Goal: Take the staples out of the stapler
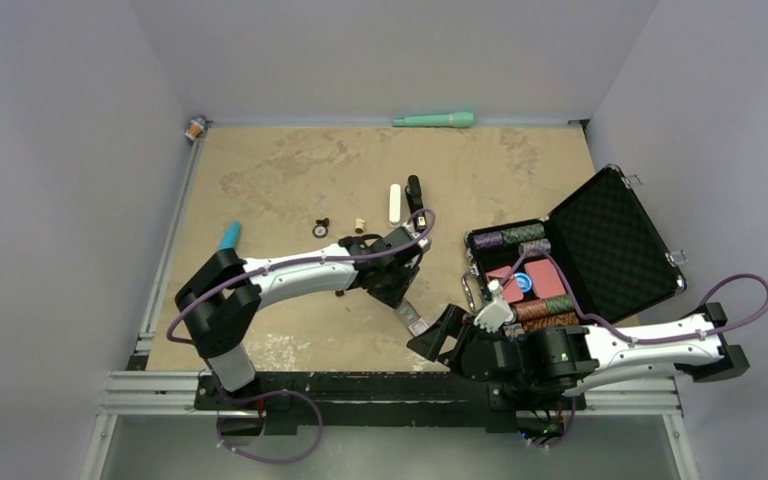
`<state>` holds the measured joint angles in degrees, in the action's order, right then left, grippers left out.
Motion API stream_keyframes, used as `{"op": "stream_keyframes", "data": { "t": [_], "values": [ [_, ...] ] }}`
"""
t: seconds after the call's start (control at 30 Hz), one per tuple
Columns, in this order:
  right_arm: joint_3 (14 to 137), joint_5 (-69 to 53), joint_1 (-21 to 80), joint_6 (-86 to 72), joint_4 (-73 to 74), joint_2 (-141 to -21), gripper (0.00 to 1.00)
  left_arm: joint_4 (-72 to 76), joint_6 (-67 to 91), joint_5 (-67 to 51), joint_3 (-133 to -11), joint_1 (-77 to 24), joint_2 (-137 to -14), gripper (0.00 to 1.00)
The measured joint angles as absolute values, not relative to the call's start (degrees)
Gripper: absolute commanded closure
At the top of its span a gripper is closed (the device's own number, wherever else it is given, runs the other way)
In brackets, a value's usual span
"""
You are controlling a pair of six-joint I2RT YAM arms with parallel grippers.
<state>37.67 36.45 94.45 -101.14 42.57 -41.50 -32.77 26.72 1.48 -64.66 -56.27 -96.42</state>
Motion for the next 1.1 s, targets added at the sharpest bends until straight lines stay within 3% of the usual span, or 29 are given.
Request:
{"op": "stream_keyframes", "data": {
  "t": [0.57,0.93,1.0,1.1],
  "values": [
    [37.10,36.49,94.45,-99.83,42.83,-34.46,0.06,-32.42,22.87,1.21,-72.40,-56.27,-106.48,0.69],
    [37.10,36.47,94.45,-98.26,42.39,-35.62,0.05,-33.89,22.68,2.11,-73.30,-56.25,-108.44,0.78],
    [37.10,36.47,94.45,-98.04,42.37,-35.62,0.05,-34.02,22.65,2.11,-73.30,-56.25,-108.60,0.81],
    [37.10,36.47,94.45,-97.86,42.35,-35.62,0.06,-34.06,22.65,2.11,-73.30,-56.25,-108.71,0.93]
  ]
}}
